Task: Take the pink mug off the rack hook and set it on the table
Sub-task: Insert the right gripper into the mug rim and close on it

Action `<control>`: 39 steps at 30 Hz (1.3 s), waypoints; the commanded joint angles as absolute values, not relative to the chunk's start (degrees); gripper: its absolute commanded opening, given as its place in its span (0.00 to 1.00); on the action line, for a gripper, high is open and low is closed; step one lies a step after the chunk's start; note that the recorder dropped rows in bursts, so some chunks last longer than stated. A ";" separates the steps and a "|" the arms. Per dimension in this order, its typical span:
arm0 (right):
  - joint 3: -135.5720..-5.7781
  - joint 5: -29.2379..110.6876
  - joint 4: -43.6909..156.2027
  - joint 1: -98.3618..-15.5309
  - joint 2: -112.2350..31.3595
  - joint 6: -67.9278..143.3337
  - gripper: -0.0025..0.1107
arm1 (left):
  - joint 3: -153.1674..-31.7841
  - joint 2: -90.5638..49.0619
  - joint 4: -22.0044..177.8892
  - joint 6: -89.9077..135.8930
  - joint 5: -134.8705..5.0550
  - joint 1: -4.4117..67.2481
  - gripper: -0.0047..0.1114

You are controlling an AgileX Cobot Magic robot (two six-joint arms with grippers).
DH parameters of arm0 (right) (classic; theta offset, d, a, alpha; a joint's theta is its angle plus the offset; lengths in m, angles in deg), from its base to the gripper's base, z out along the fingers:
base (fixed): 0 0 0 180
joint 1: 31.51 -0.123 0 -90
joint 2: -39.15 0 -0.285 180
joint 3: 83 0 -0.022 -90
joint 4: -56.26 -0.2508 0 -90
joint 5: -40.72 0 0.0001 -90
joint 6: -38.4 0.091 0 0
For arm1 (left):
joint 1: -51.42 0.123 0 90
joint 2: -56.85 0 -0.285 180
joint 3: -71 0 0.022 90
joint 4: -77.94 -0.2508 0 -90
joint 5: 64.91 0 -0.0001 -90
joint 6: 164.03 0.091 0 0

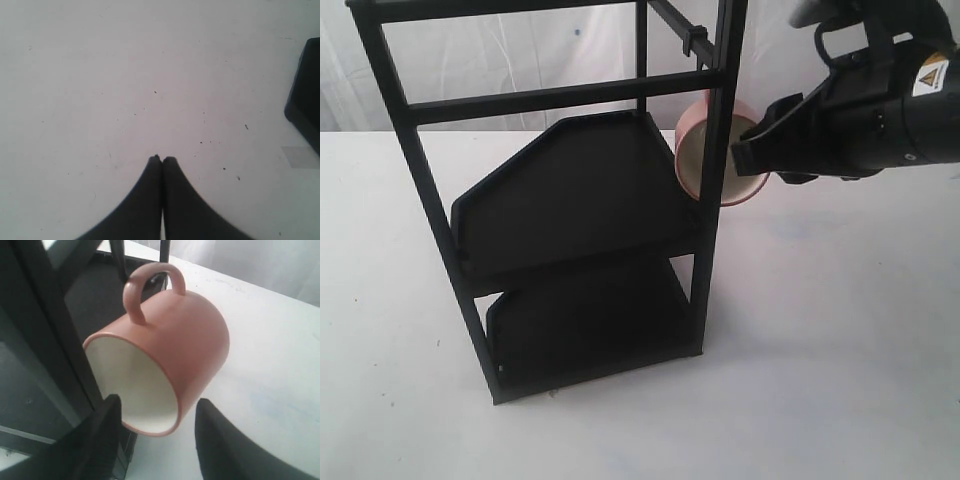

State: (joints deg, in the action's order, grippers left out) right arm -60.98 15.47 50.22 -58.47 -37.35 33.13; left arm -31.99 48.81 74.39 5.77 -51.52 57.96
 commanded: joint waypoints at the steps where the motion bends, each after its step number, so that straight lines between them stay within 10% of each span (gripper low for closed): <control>1: -61.04 15.67 52.06 -58.21 -37.35 34.17 0.41 | -31.78 49.06 74.40 5.69 -51.54 57.58 0.04; 39: -60.24 21.19 55.25 -55.50 -43.56 37.13 0.26 | -31.78 49.06 74.40 5.69 -51.54 57.58 0.04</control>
State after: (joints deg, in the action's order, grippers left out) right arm -60.49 20.92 55.05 -55.77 -43.58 37.38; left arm -31.99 48.81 74.39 5.77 -51.52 57.96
